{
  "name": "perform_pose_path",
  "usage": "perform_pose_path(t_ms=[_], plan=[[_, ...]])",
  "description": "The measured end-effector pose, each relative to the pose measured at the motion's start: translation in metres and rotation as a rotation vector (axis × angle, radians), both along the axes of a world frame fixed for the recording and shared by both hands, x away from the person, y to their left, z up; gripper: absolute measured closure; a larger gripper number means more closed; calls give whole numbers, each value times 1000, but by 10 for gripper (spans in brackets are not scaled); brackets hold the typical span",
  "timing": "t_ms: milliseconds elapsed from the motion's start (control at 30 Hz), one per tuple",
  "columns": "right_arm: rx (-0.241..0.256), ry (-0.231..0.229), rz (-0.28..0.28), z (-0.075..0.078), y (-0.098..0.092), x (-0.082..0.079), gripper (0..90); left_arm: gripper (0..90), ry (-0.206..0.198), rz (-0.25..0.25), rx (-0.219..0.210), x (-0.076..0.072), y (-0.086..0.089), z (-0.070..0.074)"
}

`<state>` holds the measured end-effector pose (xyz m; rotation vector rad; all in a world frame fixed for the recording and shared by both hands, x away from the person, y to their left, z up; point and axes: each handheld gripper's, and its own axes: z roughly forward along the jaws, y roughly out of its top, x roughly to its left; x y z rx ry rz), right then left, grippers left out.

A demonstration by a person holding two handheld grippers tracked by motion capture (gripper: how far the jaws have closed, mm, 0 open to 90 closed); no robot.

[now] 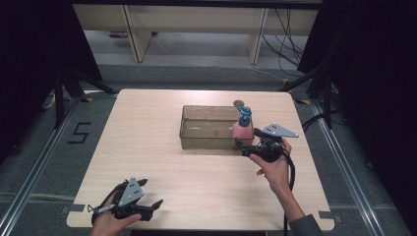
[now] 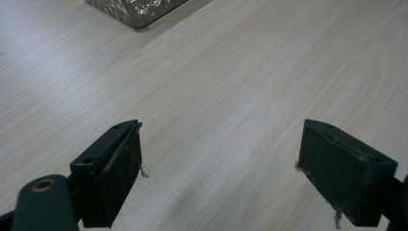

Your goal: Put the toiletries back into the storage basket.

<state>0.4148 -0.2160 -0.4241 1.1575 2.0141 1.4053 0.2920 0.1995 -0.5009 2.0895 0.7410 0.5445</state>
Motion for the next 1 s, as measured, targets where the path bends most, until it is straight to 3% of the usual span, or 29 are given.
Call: perform_pose_path(t_ms=[33,133,200,233,333,367,400,467,533,633,700,733,800,833,933,1000], plan=[[23,7,-23,0,2,-3,168,149,-1,1,1,0,0,0],[12,-2,-17,-1,2,-5,168,149,1,1,0,0,0,0],[14,35,-14,-2,3,-8,168,149,-2,0,1,0,0,0],[12,9,-10,-3,3,-8,168,149,0,1,1,0,0,0],[27,26,-9,-4,4,-10,168,149,1,4,-2,0,0,0],[-5,14,-4,-4,2,-10,169,149,-2,0,2,0,0,0],[2,-4,-1,-4,1,-9,169,149,-2,1,1,0,0,0],[32,19,3,-4,2,-12,169,149,1,2,0,0,0,0],[5,15,2,-3,0,-13,169,149,-2,1,1,0,0,0],[28,12,12,-4,1,-15,169,149,7,-2,1,0,0,0],[52,36,6,-5,2,-18,169,149,-2,2,2,0,0,0],[31,6,13,-5,0,-16,169,149,3,-3,3,0,0,0],[23,5,15,-5,-1,-18,169,149,7,-2,2,0,0,0],[54,44,8,-5,2,-20,170,149,0,1,1,0,0,0],[22,5,14,-6,-1,-19,170,149,7,-3,4,0,0,0],[45,41,14,-7,1,-22,170,149,3,-1,1,0,0,0]])
